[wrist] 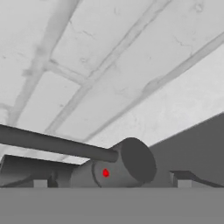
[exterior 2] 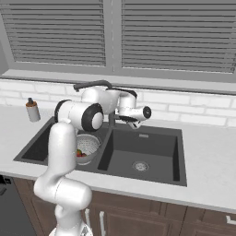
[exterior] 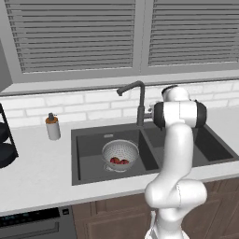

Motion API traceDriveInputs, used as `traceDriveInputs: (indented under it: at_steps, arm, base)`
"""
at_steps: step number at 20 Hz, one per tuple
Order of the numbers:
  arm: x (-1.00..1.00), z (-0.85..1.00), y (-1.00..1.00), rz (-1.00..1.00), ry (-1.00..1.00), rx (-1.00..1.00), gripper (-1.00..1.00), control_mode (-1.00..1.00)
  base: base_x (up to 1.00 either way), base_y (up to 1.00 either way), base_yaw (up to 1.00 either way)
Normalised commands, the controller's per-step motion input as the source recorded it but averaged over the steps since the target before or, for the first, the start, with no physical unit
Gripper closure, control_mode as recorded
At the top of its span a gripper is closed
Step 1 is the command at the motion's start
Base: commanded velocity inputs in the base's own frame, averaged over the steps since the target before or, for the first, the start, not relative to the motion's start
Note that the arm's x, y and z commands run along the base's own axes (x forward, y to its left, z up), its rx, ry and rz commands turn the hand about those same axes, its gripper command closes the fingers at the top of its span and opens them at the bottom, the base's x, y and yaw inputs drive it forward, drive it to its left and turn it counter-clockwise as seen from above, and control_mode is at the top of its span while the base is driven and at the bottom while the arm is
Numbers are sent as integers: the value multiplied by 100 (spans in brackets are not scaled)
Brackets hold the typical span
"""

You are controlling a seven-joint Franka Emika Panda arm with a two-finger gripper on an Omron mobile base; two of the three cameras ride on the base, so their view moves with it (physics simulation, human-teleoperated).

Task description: Put the colander in the sink, put the mango, mango in the colander, and turn on the sink faucet and pour water over the colander.

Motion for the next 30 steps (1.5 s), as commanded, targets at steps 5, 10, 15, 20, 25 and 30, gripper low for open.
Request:
traceDriveInputs:
  at_steps: [5, 10, 15, 20, 25, 30]
  arm:
    - [24, -8, 1, -1, 0, 2, -100, -100]
    - [25, 0, 1, -5, 0, 2, -100, -100]
    - [22, 0, 0, -7, 0, 1, -100, -100]
    - [15, -2, 6, -10, 0, 0, 100, -100]
    - [12, 0, -7, -12, 0, 2, 100, -100]
    - [1, 0, -53, -12, 0, 7, 100, -100]
  base:
    - [0, 0, 0]
    - [0, 0, 0]
    - [0, 0, 0]
    - [0, 0, 0]
    - [0, 0, 0]
    - [0, 0, 0]
